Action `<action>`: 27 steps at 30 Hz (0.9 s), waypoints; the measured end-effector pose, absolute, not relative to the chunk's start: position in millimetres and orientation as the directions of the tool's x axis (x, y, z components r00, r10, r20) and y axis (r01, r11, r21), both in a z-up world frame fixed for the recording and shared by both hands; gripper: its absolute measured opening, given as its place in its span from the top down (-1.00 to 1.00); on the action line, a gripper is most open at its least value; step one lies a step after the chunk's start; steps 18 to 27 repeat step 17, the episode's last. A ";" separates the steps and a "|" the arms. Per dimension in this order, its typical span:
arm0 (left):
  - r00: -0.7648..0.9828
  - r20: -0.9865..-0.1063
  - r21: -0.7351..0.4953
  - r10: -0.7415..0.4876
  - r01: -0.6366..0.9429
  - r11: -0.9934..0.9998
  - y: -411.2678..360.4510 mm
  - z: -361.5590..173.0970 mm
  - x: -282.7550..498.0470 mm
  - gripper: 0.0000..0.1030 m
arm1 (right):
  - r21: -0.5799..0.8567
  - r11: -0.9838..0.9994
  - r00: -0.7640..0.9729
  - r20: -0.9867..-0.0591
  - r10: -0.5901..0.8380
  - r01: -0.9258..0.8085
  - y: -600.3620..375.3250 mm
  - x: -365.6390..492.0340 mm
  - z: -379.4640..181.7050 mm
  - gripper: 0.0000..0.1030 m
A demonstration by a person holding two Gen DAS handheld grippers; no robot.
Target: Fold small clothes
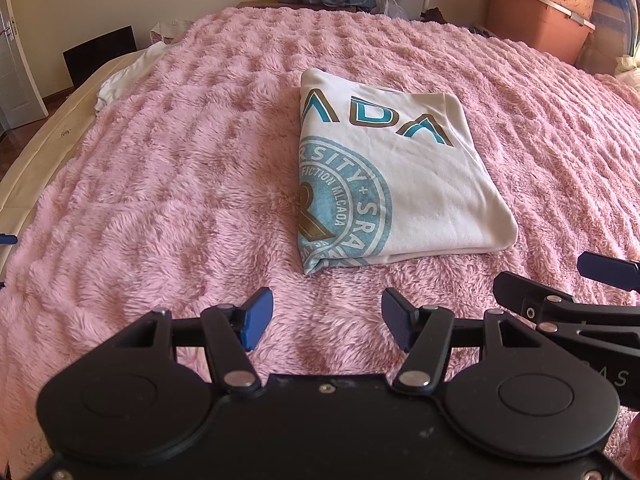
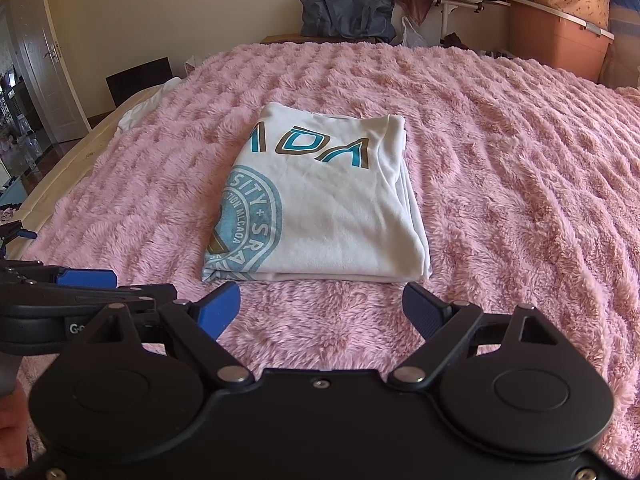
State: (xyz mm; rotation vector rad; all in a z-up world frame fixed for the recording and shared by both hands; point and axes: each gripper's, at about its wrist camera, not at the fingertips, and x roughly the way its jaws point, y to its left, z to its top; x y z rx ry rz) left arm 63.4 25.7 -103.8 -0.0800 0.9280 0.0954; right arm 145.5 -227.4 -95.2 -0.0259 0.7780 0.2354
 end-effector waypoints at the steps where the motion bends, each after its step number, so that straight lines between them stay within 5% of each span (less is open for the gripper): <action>1: 0.596 -0.802 -0.030 0.046 -0.117 0.993 25.6 -103.7 63.2 -0.23 | 0.064 0.973 0.687 -0.698 0.201 -0.220 -227.4 145.6 -95.2 -0.73; 27: 0.617 -0.787 -0.040 0.034 -0.106 0.994 24.7 -100.1 62.3 -0.22 | 0.063 0.976 0.687 -0.701 0.193 -0.210 -230.5 146.5 -96.8 -0.74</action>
